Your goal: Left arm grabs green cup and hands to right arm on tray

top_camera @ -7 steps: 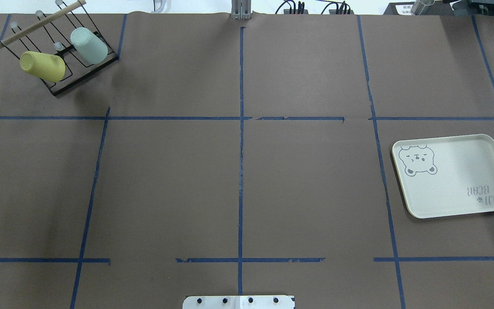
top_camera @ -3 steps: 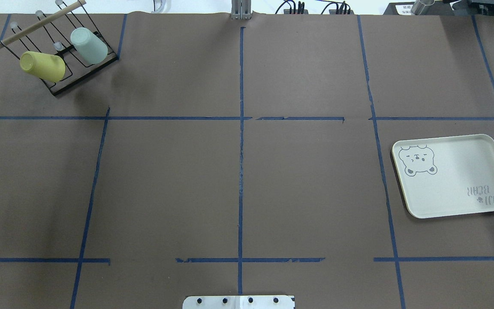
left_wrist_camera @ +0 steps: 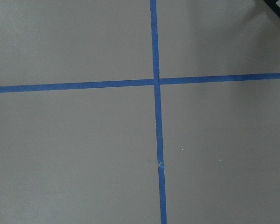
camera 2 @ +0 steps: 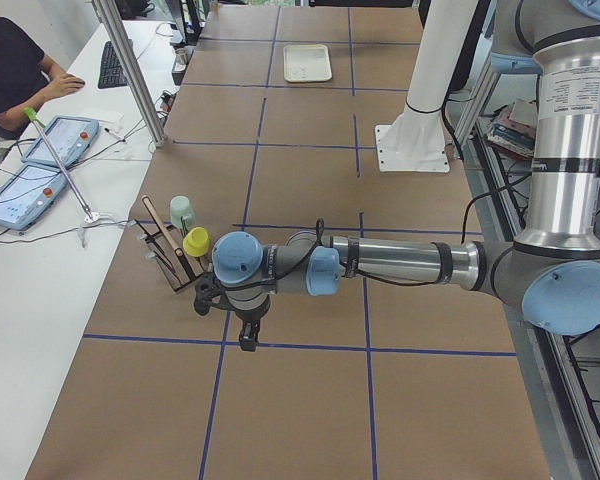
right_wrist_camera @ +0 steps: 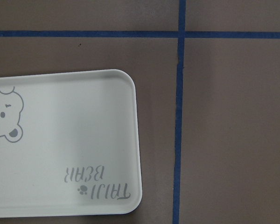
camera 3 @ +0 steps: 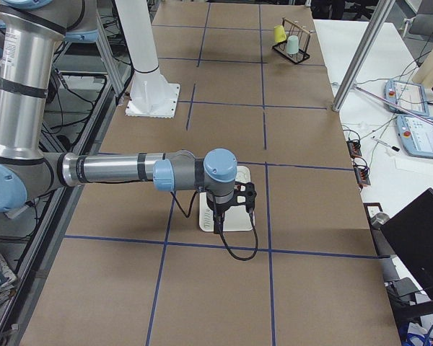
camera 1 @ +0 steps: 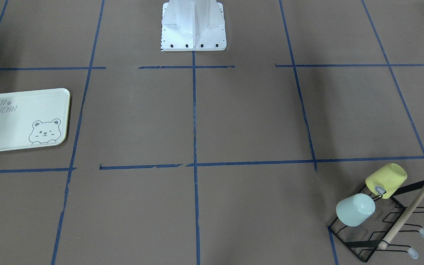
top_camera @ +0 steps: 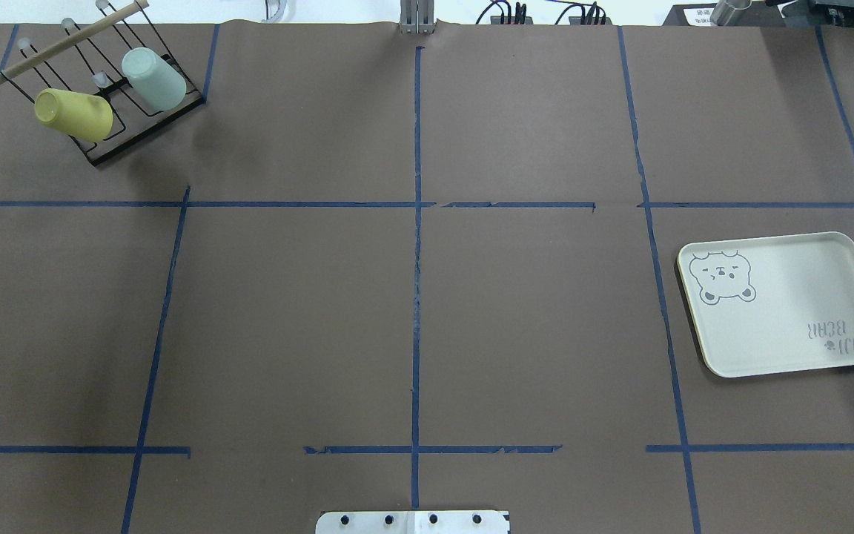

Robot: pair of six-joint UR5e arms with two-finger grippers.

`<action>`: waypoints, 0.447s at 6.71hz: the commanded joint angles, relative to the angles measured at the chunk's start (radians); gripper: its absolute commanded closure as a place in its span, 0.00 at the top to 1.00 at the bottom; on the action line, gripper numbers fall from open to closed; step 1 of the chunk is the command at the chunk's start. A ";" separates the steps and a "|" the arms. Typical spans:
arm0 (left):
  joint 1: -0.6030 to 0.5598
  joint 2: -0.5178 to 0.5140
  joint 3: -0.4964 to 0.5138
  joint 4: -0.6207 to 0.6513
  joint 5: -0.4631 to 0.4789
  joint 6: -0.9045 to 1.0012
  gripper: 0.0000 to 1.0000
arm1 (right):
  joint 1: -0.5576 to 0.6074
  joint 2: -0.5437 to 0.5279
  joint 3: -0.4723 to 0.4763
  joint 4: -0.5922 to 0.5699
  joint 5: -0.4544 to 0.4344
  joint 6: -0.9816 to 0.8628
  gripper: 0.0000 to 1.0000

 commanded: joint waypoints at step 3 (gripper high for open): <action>0.009 0.000 -0.050 0.000 0.001 0.004 1.00 | -0.052 -0.007 -0.005 0.076 0.002 0.005 1.00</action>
